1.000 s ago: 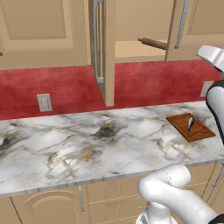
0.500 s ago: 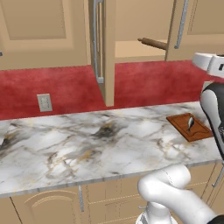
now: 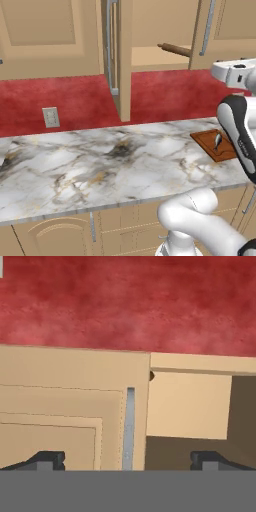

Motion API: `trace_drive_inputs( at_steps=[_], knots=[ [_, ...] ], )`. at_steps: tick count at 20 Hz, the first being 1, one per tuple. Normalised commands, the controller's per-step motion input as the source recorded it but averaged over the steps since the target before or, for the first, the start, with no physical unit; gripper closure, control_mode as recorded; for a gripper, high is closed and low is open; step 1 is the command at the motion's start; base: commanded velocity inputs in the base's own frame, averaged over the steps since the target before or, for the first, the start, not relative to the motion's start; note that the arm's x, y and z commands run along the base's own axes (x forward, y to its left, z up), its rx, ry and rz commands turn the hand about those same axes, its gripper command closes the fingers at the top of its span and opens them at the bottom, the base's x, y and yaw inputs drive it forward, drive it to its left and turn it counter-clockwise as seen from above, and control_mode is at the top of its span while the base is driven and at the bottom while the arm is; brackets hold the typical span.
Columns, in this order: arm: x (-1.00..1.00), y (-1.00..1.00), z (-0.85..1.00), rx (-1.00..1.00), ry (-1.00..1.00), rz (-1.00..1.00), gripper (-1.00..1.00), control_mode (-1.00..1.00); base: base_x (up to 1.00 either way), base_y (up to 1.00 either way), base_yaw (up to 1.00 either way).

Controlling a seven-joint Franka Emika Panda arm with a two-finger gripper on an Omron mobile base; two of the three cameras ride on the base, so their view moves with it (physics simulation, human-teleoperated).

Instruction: Open the cabinet, retrieve the rolling pin, and place it next to the meat on the cutting board to prepare for tenderizing.

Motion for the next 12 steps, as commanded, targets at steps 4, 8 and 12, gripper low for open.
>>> trace_drive_inputs(
  at_steps=[4, 8, 12],
  knots=[
    [0.56, 0.0, 0.02, -0.09, 0.0, -0.05, -1.0, -1.0, 0.0, 0.0, 0.0],
    [0.48, 0.0, 0.06, -0.07, -0.04, -0.03, -1.0, -1.0, 0.0, 0.0, 0.0],
    [0.38, 0.0, 0.16, -0.04, -0.04, -0.02, -1.0, -1.0, 0.0, 0.0, 0.0]
  ],
)
